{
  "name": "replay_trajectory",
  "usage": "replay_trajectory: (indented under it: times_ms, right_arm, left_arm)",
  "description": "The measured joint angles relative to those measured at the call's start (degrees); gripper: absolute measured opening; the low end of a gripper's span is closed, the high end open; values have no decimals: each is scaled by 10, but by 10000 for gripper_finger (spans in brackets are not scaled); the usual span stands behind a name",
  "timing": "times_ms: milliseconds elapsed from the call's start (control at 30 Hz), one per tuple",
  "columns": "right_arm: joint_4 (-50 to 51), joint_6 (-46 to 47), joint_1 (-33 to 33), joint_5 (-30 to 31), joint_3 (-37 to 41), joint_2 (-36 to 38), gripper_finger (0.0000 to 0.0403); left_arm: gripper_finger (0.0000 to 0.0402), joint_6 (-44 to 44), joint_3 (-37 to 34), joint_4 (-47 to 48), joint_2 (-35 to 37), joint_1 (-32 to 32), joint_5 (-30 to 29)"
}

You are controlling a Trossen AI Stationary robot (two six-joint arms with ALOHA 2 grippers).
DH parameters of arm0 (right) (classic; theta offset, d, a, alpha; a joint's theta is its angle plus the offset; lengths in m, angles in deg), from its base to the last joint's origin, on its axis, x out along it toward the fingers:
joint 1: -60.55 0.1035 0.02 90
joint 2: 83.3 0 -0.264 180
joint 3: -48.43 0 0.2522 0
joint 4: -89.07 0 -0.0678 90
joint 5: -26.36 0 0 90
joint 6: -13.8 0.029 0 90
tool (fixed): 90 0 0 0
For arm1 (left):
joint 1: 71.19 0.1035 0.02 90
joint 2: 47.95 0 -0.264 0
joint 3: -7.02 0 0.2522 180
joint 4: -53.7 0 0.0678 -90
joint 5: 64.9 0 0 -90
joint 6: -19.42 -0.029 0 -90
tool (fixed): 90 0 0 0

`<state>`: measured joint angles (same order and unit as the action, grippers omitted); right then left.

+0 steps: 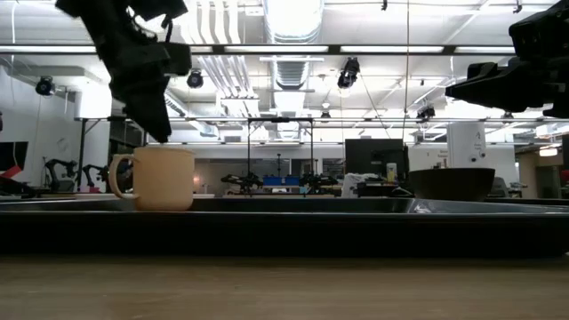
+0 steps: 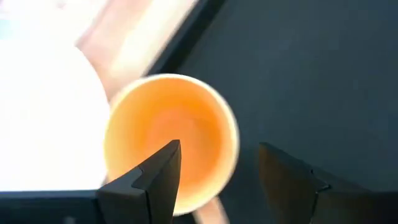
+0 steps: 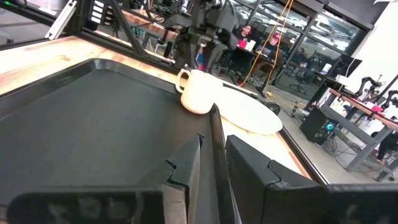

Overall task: Set up tray
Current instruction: Put the white plate on the black serving tray to the bottom left of the orange mug

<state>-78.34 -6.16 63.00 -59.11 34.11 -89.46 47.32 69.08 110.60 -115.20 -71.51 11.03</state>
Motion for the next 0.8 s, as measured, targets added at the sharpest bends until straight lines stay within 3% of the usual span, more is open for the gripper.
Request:
replay_trajectory:
  times_ms: [333, 533, 800]
  right_arm:
    - [0, 0, 0, 0, 0, 0, 68]
    - [0, 0, 0, 0, 0, 0, 68]
    - [0, 0, 0, 0, 0, 0, 68]
  left_arm:
    - [189, -51, 76, 156, 1, 0, -59]
    - [189, -38, 45, 159, 1, 8, -97]
    - [189, -28, 50, 120, 0, 106, -103]
